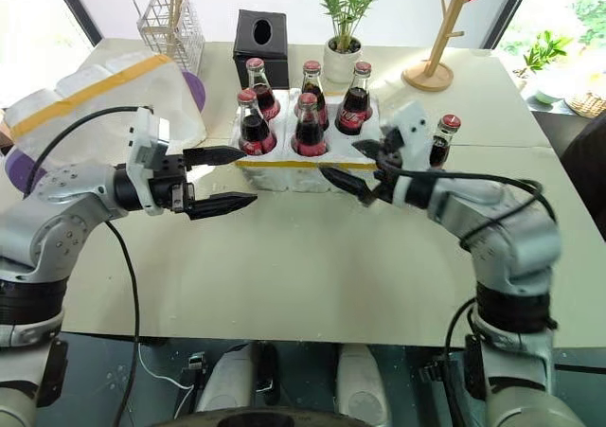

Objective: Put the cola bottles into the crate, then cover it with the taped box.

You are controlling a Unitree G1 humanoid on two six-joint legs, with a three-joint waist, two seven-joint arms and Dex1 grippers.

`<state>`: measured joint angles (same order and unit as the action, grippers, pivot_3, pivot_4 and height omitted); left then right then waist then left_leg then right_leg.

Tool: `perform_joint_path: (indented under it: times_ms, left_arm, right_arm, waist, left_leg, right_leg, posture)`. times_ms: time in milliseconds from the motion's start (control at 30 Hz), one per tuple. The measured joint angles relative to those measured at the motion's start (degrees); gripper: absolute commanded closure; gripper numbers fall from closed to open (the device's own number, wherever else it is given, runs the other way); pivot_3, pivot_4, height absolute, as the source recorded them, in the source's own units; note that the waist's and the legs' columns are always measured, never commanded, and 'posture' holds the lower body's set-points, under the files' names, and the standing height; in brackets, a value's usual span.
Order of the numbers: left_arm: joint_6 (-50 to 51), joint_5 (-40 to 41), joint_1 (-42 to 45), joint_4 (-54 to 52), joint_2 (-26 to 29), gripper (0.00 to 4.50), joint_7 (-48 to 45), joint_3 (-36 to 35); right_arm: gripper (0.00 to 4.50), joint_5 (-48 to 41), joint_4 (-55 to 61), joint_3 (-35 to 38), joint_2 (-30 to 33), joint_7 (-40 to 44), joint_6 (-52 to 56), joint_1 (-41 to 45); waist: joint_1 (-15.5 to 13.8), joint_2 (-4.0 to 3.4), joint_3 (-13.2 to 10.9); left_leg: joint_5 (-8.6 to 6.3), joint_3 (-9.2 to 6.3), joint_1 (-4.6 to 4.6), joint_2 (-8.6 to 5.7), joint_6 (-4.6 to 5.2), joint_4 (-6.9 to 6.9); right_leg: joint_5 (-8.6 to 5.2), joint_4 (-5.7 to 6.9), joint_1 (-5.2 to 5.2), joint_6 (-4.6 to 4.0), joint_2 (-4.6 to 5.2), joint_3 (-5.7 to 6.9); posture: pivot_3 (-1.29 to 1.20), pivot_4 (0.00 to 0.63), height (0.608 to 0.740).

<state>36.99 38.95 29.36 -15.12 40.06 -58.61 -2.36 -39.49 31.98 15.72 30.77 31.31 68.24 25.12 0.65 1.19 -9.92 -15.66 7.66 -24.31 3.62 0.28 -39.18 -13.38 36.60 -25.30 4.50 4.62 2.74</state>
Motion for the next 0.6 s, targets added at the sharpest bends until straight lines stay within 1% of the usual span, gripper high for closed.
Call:
perform_joint_path:
  times_ms: [133, 200, 233, 300, 367, 467, 600]
  left_arm:
    - [-0.8, -1.0, 2.4, 2.2, -1.0, 0.0, -1.4, 1.7]
    - [-1.5, -1.3, 3.7, 3.5, -2.0, 0.0, -2.4, 2.4]
    - [-1.6, -1.5, 4.1, 4.0, -2.1, 0.0, -2.8, 2.8]
    - [-1.7, -1.8, 4.9, 5.0, -2.6, 0.0, -3.4, 3.3]
    - [-1.7, -2.1, 5.5, 5.5, -3.3, 0.0, -3.9, 3.9]
    - [-2.2, -2.5, 6.4, 6.1, -4.0, 0.0, -5.0, 4.7]
    - [-2.4, -3.3, 7.5, 6.6, -4.3, 0.0, -5.3, 5.4]
  right_arm:
    - [0.03, -6.1, 6.1, 11.2, 1.1, -3.8, 9.1, -5.2]
    - [0.03, -6.9, 7.7, 16.0, 2.9, -4.9, 10.6, -9.3]
    - [0.03, -6.3, 7.7, 16.9, 4.1, -5.2, 10.3, -11.5]
    - [0.03, -3.9, 6.7, 17.4, 5.2, -6.2, 7.9, -15.3]
    - [0.03, -1.1, 4.4, 17.3, 5.2, -7.7, 4.4, -16.3]
    - [0.03, 3.4, 1.0, 14.8, 5.0, -9.3, -2.8, -16.5]
    - [0.03, 6.8, -4.7, 11.2, 2.0, -11.7, -9.1, -14.3]
  waist:
    - [-0.1, 0.0, 0.0]
    - [-0.1, 0.02, 0.0]
    - [-0.2, 0.02, 0.0]
    - [-0.1, 0.02, 0.0]
    - [0.3, 0.01, 0.0]
    - [0.3, 0.0, 0.0]
    - [0.1, 0.0, 0.0]
  left_leg:
    - [0.0, -0.03, 0.0, -0.02, 0.01, -0.01]
    - [-0.02, -0.04, 0.0, -0.03, 0.04, -0.01]
    - [-0.03, -0.03, -0.01, -0.04, 0.05, -0.01]
    - [-0.03, -0.03, 0.0, -0.05, 0.06, 0.0]
    - [-0.03, -0.01, 0.03, -0.05, 0.07, -0.01]
    - [-0.03, -0.03, 0.07, -0.04, 0.07, -0.01]
    - [-0.02, -0.01, 0.04, -0.04, 0.07, -0.01]
  right_leg:
    - [0.0, -0.05, 0.03, 0.0, 0.02, -0.01]
    - [0.0, -0.1, 0.07, 0.0, 0.01, 0.0]
    - [0.0, -0.13, 0.08, 0.0, 0.01, 0.01]
    - [0.0, -0.18, 0.11, 0.0, 0.01, 0.0]
    - [0.01, -0.2, 0.1, 0.01, 0.01, -0.07]
    - [0.0, -0.19, 0.12, 0.02, -0.07, -0.08]
    - [0.01, -0.2, 0.11, 0.03, -0.08, -0.08]
  posture:
    - [0.0, 0.15, 0.74]
    - [0.0, 0.15, 0.74]
    - [0.0, 0.15, 0.74]
    - [0.0, 0.15, 0.74]
    - [0.0, 0.15, 0.74]
    - [0.0, 0.15, 0.74]
    - [0.0, 0.15, 0.74]
